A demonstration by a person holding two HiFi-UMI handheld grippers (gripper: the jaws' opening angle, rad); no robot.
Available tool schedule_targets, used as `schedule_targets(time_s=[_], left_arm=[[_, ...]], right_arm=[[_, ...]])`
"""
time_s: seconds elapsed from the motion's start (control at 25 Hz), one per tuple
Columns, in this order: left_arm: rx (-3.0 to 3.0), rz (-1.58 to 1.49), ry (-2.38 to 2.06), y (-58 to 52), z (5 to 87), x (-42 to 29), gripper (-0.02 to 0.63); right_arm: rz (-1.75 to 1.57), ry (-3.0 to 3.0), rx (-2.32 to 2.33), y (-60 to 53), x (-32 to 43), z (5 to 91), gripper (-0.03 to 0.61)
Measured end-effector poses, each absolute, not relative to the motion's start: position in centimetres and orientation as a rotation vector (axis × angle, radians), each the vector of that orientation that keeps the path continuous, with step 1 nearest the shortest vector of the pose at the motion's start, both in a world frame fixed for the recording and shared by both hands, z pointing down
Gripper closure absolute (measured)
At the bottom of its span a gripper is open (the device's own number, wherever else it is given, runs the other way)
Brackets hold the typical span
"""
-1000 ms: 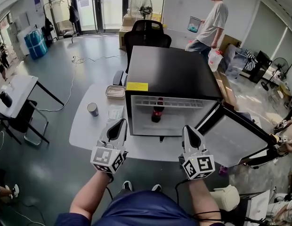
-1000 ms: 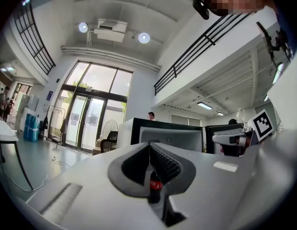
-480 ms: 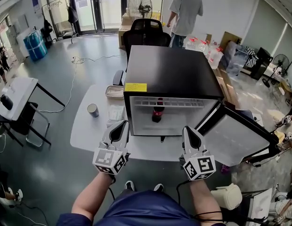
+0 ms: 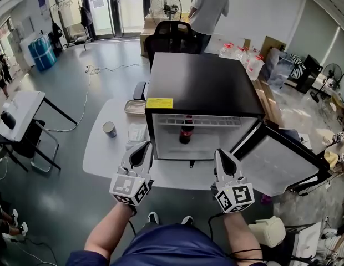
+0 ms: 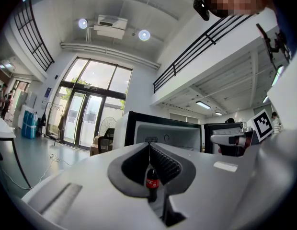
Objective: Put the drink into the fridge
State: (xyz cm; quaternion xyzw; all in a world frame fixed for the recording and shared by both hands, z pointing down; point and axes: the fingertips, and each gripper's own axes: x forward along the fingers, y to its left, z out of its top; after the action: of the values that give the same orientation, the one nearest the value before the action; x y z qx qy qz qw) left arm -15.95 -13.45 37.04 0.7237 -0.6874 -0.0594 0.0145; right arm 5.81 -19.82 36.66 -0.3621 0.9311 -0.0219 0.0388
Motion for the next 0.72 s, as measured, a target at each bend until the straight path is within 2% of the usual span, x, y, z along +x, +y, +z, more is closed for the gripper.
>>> schedule_targets(time_s=[0.72], left_arm=[[2.241,-0.195,-2.127,-14.6,37.0,-14.5,0.609]], right_arm=[[-0.085,2.873,-1.08,-20.8,6.5,37.0,0.572]])
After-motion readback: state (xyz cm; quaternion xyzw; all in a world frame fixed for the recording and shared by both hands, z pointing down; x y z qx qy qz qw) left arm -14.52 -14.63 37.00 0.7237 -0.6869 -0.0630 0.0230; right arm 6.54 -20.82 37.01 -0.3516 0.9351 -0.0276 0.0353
